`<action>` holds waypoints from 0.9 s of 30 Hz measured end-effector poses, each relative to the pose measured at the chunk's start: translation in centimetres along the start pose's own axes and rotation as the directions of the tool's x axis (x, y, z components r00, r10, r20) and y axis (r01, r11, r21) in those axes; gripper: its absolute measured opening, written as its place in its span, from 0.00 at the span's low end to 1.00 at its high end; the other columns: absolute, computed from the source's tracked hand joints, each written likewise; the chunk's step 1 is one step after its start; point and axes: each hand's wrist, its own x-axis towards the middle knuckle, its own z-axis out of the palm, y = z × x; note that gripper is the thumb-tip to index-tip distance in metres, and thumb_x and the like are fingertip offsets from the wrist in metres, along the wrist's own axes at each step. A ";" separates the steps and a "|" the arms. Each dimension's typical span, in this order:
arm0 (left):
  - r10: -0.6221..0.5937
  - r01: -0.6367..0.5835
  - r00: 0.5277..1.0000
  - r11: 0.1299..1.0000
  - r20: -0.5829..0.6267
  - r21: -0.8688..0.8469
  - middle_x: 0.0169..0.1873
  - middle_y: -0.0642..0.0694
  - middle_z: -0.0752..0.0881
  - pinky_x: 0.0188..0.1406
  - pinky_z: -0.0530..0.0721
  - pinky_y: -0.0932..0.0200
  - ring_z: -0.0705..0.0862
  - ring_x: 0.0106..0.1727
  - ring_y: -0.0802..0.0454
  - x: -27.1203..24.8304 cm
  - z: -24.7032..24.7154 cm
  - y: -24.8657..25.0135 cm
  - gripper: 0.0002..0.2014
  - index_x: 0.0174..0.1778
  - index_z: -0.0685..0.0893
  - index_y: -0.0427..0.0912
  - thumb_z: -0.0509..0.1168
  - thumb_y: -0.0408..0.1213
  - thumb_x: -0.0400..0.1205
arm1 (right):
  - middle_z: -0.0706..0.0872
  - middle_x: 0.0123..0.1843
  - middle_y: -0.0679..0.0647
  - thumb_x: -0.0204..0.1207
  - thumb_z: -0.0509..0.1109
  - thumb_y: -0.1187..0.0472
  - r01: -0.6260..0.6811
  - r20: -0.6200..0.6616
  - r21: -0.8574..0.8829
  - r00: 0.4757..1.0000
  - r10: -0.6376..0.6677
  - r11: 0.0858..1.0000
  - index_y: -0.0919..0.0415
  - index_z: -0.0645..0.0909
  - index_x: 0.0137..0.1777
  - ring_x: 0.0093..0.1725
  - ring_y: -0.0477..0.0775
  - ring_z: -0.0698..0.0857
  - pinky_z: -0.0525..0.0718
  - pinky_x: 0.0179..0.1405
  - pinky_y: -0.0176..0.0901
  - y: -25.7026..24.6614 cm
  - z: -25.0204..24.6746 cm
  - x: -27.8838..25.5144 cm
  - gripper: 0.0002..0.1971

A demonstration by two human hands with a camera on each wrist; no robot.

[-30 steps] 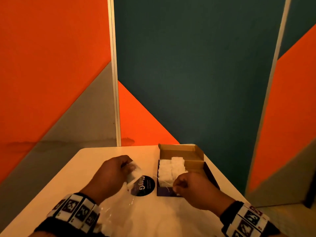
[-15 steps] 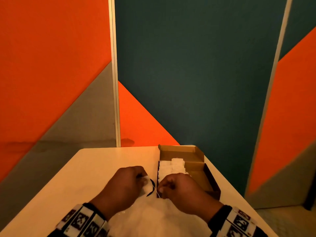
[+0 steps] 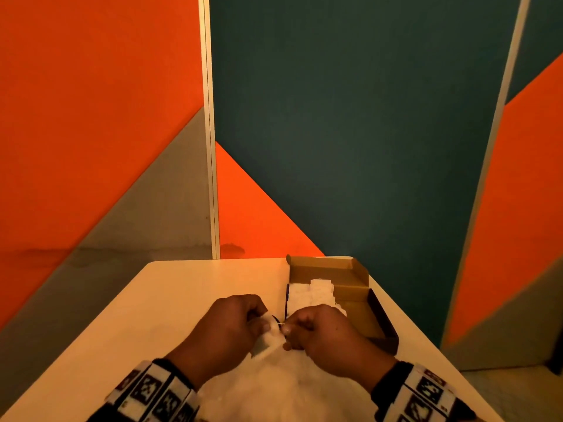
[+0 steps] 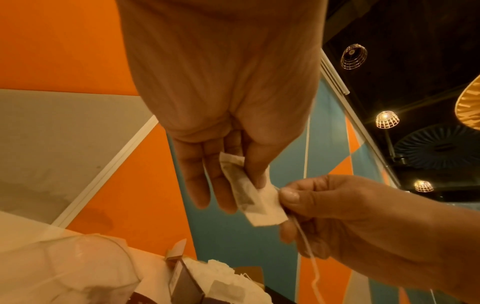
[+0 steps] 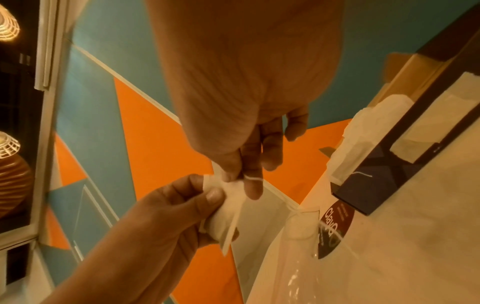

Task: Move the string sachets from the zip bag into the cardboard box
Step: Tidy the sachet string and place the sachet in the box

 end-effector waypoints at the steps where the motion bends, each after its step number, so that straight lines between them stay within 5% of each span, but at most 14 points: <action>1: -0.010 0.010 1.000 1.000 0.005 -0.002 0.35 0.56 0.89 0.41 0.85 0.59 0.86 0.38 0.61 0.0 -0.2 -0.4 0.04 0.39 0.87 0.54 0.72 0.44 0.80 | 0.94 0.44 0.44 0.84 0.68 0.50 0.005 -0.011 0.000 1.000 -0.005 1.000 0.51 0.92 0.51 0.43 0.38 0.89 0.88 0.50 0.35 0.1 -0.3 0.0 0.11; 5: -0.003 -0.010 0.993 0.993 0.116 0.115 0.44 0.59 0.90 0.40 0.79 0.69 0.85 0.45 0.63 -0.2 -0.4 -1.4 0.05 0.49 0.91 0.55 0.73 0.42 0.79 | 0.93 0.45 0.43 0.85 0.67 0.50 0.012 -0.056 -0.005 0.998 -0.012 1.000 0.50 0.91 0.54 0.45 0.39 0.89 0.83 0.42 0.25 0.1 -1.4 -0.3 0.11; 8: -0.022 -0.024 0.952 0.989 0.305 0.146 0.46 0.61 0.87 0.38 0.74 0.77 0.83 0.47 0.64 -0.5 -0.6 -1.9 0.06 0.49 0.91 0.58 0.73 0.43 0.79 | 0.92 0.48 0.44 0.84 0.68 0.49 0.016 -0.067 -0.060 0.998 -0.020 0.998 0.48 0.90 0.54 0.48 0.43 0.89 0.87 0.50 0.35 -0.1 -1.6 -0.5 0.10; 11: -0.021 0.063 0.935 0.992 0.354 -0.107 0.42 0.55 0.90 0.40 0.79 0.73 0.85 0.42 0.62 -0.7 -1.0 -2.4 0.06 0.41 0.91 0.54 0.75 0.36 0.78 | 0.92 0.46 0.44 0.83 0.70 0.50 0.009 -0.064 -0.013 0.998 -0.009 1.000 0.50 0.90 0.53 0.43 0.39 0.89 0.83 0.40 0.26 -0.5 -1.4 -0.7 0.09; 13: -0.021 0.144 0.955 0.904 0.296 -0.402 0.39 0.46 0.91 0.40 0.82 0.66 0.86 0.40 0.57 -1.2 -0.9 -2.2 0.06 0.41 0.92 0.44 0.75 0.28 0.78 | 0.92 0.43 0.46 0.82 0.72 0.53 -0.003 -0.053 0.083 0.999 0.007 0.997 0.55 0.90 0.52 0.37 0.34 0.88 0.82 0.33 0.23 -0.6 -1.1 -0.8 0.08; 15: -0.041 0.155 0.979 0.780 0.198 -0.606 0.40 0.42 0.91 0.42 0.84 0.60 0.87 0.41 0.51 -1.5 -0.6 -1.8 0.05 0.41 0.91 0.37 0.73 0.24 0.78 | 0.93 0.43 0.47 0.82 0.73 0.53 -0.012 -0.040 0.112 0.999 0.017 0.994 0.53 0.91 0.51 0.39 0.36 0.89 0.86 0.38 0.27 -0.5 -0.6 -0.8 0.07; 17: -0.063 0.154 0.987 0.672 0.151 -0.725 0.47 0.42 0.93 0.49 0.87 0.50 0.90 0.46 0.44 -1.5 0.0 -1.5 0.04 0.43 0.90 0.34 0.71 0.23 0.79 | 0.93 0.41 0.42 0.82 0.72 0.52 -0.029 -0.009 0.091 1.000 0.030 0.995 0.48 0.91 0.46 0.40 0.38 0.88 0.88 0.47 0.32 -0.5 0.1 -0.8 0.06; 20: -0.089 0.163 0.987 0.531 0.137 -0.832 0.55 0.41 0.92 0.53 0.87 0.39 0.90 0.55 0.38 -1.1 0.7 -1.3 0.03 0.43 0.90 0.33 0.73 0.23 0.76 | 0.91 0.40 0.42 0.82 0.72 0.54 -0.033 0.042 0.068 0.999 0.030 0.997 0.41 0.89 0.42 0.38 0.41 0.86 0.84 0.40 0.28 -1.1 1.0 -1.1 0.09; 24: -0.138 0.195 0.978 0.330 0.158 -0.924 0.43 0.29 0.89 0.36 0.87 0.46 0.87 0.40 0.36 -0.6 1.7 -1.3 0.09 0.41 0.89 0.33 0.79 0.25 0.68 | 0.94 0.47 0.47 0.79 0.74 0.51 -0.046 0.090 0.098 0.995 0.037 0.994 0.43 0.93 0.43 0.42 0.42 0.89 0.89 0.46 0.35 -1.2 2.0 -1.0 0.06; 27: -0.207 0.175 0.971 0.293 0.117 -0.940 0.38 0.29 0.87 0.30 0.85 0.51 0.85 0.35 0.39 -0.6 2.0 -1.0 0.07 0.39 0.89 0.34 0.77 0.23 0.68 | 0.93 0.50 0.41 0.78 0.75 0.46 -0.073 0.122 0.064 0.990 0.065 0.995 0.44 0.93 0.48 0.49 0.39 0.88 0.87 0.58 0.35 -0.4 2.4 -1.1 0.07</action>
